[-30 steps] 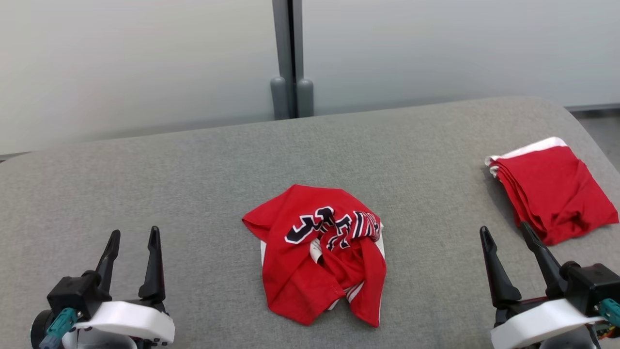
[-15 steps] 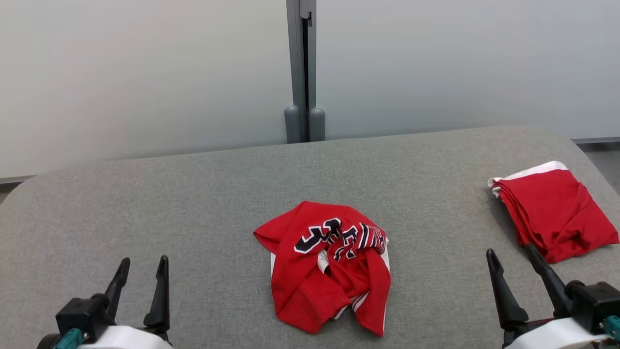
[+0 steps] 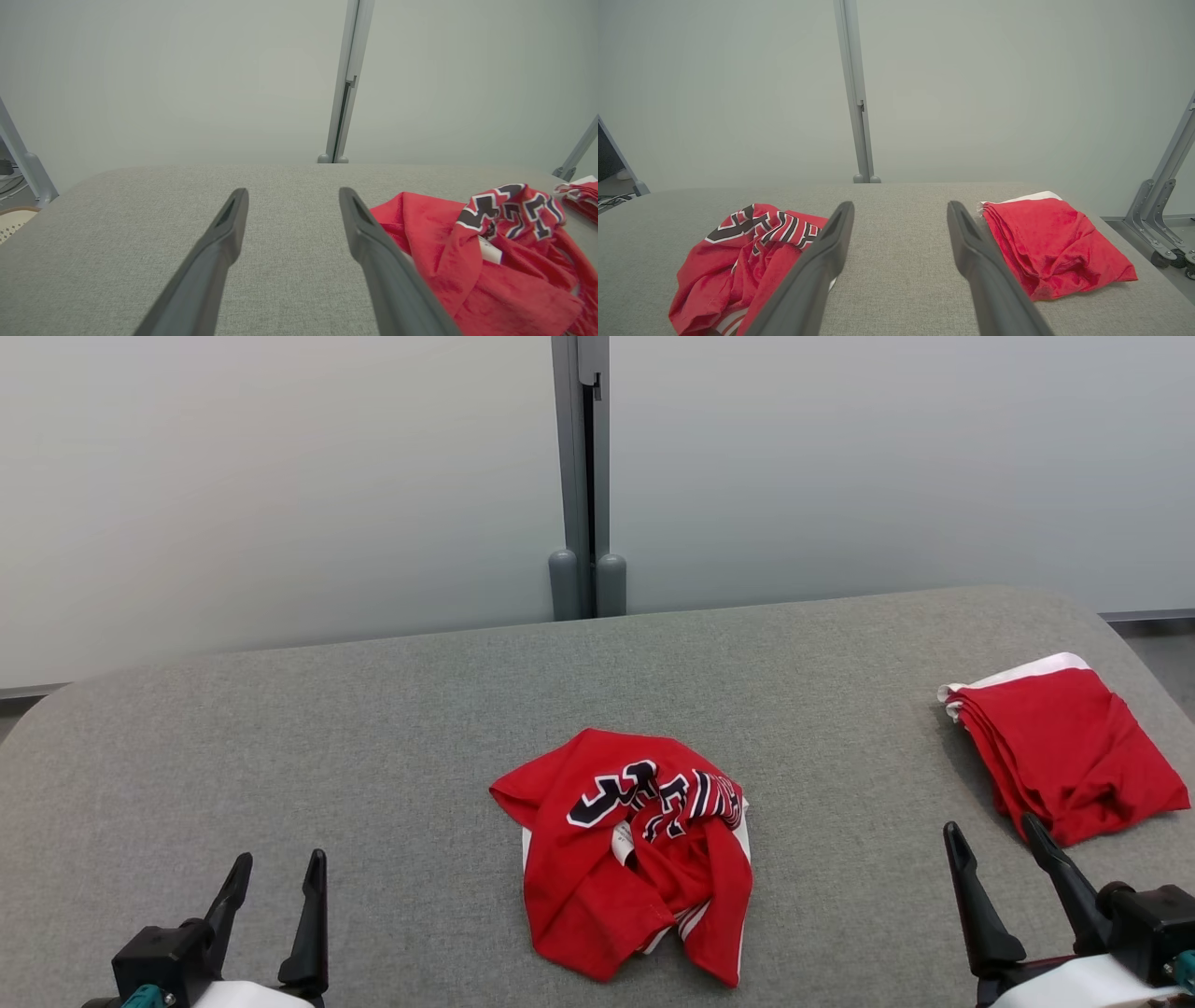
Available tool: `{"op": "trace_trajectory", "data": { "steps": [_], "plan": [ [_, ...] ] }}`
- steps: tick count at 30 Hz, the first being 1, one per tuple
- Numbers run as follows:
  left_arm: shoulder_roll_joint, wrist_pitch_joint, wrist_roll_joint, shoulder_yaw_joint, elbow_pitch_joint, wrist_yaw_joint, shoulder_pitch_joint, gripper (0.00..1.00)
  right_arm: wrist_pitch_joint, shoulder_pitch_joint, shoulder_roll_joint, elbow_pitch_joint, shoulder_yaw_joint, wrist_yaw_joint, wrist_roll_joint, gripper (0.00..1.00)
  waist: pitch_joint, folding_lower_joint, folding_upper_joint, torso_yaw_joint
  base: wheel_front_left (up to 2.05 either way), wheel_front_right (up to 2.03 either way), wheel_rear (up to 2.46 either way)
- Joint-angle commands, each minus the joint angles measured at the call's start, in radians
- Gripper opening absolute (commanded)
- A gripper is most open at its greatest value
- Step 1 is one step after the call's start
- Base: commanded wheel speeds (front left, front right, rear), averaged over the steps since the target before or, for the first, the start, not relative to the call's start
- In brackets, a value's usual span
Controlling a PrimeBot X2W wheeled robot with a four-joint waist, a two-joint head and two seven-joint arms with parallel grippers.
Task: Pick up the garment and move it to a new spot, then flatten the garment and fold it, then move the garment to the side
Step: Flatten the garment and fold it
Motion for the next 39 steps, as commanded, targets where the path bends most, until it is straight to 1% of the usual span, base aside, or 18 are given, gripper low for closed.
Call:
{"op": "trace_trajectory", "data": {
  "steps": [1,14,15,17,22,25,28,32,34,35,36,37,39],
  "plan": [
    [0.004,0.003,0.002,-0.001,-0.005,0.003,0.01,1.0,0.004,0.006,-0.007,-0.003,-0.004,0.0,0.004,1.0,0.001,0.0001,-0.0001,0.0,0.0,0.0,0.0],
    [0.013,-0.006,0.002,-0.008,-0.008,0.01,-0.011,1.0,0.008,-0.006,-0.001,-0.004,0.006,0.0,0.0,1.0,0.013,0.0001,-0.0001,0.006,0.0,0.0,0.0],
    [0.01,-0.01,-0.003,-0.007,-0.01,0.007,-0.015,1.0,0.012,-0.008,-0.002,-0.002,0.022,0.0,0.0,1.0,0.017,0.0001,-0.0001,0.007,0.0,0.0,0.0],
    [0.014,-0.009,-0.001,-0.011,-0.009,0.002,-0.029,1.0,0.027,-0.009,-0.009,0.011,0.084,0.0,0.009,1.0,0.028,0.0001,-0.0001,0.013,0.0,0.0,0.0],
    [0.01,-0.007,-0.008,-0.026,-0.002,-0.012,-0.073,1.0,0.051,-0.034,-0.015,0.071,0.303,0.0,0.049,1.0,0.068,0.0001,-0.0001,0.036,0.0,0.0,0.0],
    [0.009,-0.009,-0.005,-0.034,0.004,-0.02,-0.106,1.0,0.041,-0.071,-0.004,0.128,0.395,0.0,0.075,1.0,0.098,0.0001,-0.0001,0.054,0.0,0.0,0.0],
    [0.006,-0.014,0.001,-0.044,0.003,-0.026,-0.144,1.0,0.019,-0.124,0.011,0.19,0.446,0.0,0.084,1.0,0.141,0.0001,-0.0001,0.075,0.0,0.0,0.0],
    [-0.001,-0.023,0.005,-0.055,0.008,-0.034,-0.182,1.0,0.0,-0.192,0.025,0.282,0.463,0.0,0.075,1.0,0.183,0.0001,-0.0001,0.1,0.0,0.0,0.0],
    [-0.005,-0.029,0.005,-0.059,0.012,-0.035,-0.199,1.0,0.009,-0.217,0.031,0.332,0.468,0.0,0.074,1.0,0.199,0.0001,-0.0001,0.109,0.0,0.0,0.0],
    [-0.005,-0.03,0.004,-0.061,0.015,-0.037,-0.203,1.0,0.01,-0.226,0.036,0.35,0.475,0.0,0.081,0.68,0.204,0.0001,-0.0001,0.113,0.0,0.0,0.0],
    [-0.007,-0.032,0.004,-0.063,0.018,-0.039,-0.21,1.0,0.01,-0.237,0.039,0.364,0.482,0.0,0.086,0.05,0.209,0.0001,-0.0001,0.116,0.0,0.0,0.0],
    [-0.007,-0.036,0.004,-0.064,0.021,-0.039,-0.215,1.0,0.007,-0.247,0.041,0.378,0.489,0.0,0.09,0.0,0.211,0.0001,-0.0001,0.118,0.0,0.0,0.0],
    [-0.008,-0.041,0.002,-0.065,0.028,-0.04,-0.219,1.0,-0.005,-0.258,0.042,0.395,0.493,0.0,0.096,0.0,0.213,0.0001,-0.0001,0.121,0.0,0.0,0.0]
  ]
}}
